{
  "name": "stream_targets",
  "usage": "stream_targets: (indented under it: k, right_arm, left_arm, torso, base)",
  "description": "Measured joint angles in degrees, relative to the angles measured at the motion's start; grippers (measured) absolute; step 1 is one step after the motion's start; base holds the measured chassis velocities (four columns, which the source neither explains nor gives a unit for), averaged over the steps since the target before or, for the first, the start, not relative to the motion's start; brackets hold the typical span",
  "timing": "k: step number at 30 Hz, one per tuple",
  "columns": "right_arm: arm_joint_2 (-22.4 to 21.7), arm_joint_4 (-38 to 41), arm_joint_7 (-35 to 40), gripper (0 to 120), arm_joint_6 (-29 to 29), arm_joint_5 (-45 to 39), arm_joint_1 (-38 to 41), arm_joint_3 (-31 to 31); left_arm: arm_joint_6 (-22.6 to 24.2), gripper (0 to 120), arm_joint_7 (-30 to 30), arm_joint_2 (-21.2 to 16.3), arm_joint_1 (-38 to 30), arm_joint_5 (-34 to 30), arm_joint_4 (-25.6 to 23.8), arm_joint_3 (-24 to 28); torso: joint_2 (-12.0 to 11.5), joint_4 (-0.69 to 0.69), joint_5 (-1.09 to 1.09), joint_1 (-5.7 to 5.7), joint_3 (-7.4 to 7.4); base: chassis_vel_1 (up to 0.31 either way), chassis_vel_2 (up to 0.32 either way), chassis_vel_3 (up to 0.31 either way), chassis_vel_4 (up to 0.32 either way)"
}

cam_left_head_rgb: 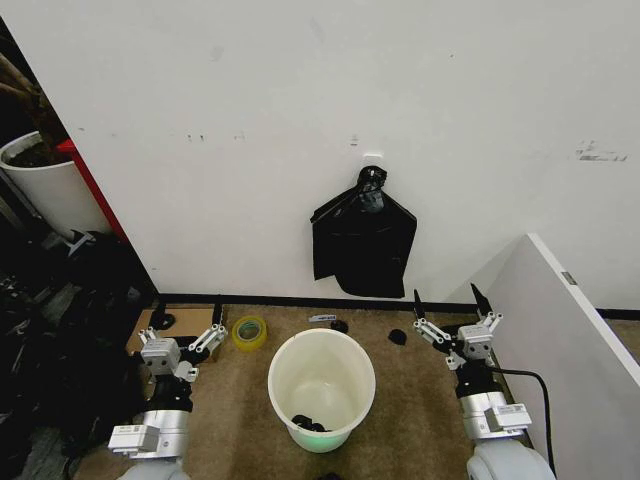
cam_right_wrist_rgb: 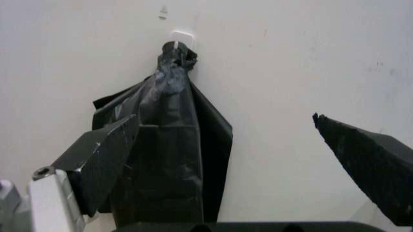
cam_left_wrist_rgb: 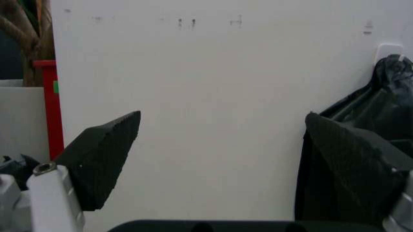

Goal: Place the garbage bag over the trash bin.

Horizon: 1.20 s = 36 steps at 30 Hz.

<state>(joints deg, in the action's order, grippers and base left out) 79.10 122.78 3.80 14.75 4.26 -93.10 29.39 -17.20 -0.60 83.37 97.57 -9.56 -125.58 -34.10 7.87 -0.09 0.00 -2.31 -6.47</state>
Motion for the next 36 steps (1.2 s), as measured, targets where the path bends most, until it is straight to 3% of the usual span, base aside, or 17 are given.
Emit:
stream_targets:
  k: [10, 18, 25, 30, 34, 36]
  right_arm:
    - [0.5, -1.0, 0.6, 100, 0.4, 2.2, 0.8, 0.0]
    - [-0.6, -0.5, 4.6, 100, -5.0, 0.4, 1.4, -0.5]
    - [-2.3, 1.5, 7.0, 100, -12.1, -10.7, 2.1, -1.7]
    - [-3.7, 0.9, 6.9, 100, -12.5, -17.4, 4.1, -2.5]
    - [-5.3, -2.2, 4.6, 100, -12.2, -34.3, 9.0, -5.0]
    - [-5.5, -3.4, 3.4, 100, -11.6, -37.5, 10.7, -5.6]
  left_arm:
    - [0.8, 100, 0.0, -0.4, -0.1, 0.1, -0.1, -0.1]
    - [0.1, 100, 1.0, -0.2, -0.7, -0.2, 0.9, -0.1]
    - [0.1, 100, 1.5, -0.2, -0.8, -1.6, 1.4, 0.0]
    - [0.0, 100, 1.7, -0.2, -1.1, -1.6, 1.6, 0.1]
    - [-0.2, 100, 1.9, -0.4, -1.0, -1.1, 2.4, 0.2]
    - [-0.3, 100, 1.9, -0.5, -0.7, -0.9, 2.4, 0.1]
  torso:
    - [0.0, 0.0, 0.0, 0.0, 0.0]
    - [0.0, 0.0, 0.0, 0.0, 0.0]
    - [0.0, 0.0, 0.0, 0.0, 0.0]
    - [0.0, 0.0, 0.0, 0.0, 0.0]
    - [0.0, -0.01, 0.0, 0.0, 0.0]
    - [0.0, -0.01, 0.01, 0.0, 0.0]
  base:
    - [0.0, 0.0, 0.0, 0.0]
    - [0.0, 0.0, 0.0, 0.0]
    - [0.0, 0.0, 0.0, 0.0]
    - [0.0, 0.0, 0.0, 0.0]
    - [0.0, 0.0, 0.0, 0.0]
    - [0.0, 0.0, 0.0, 0.0]
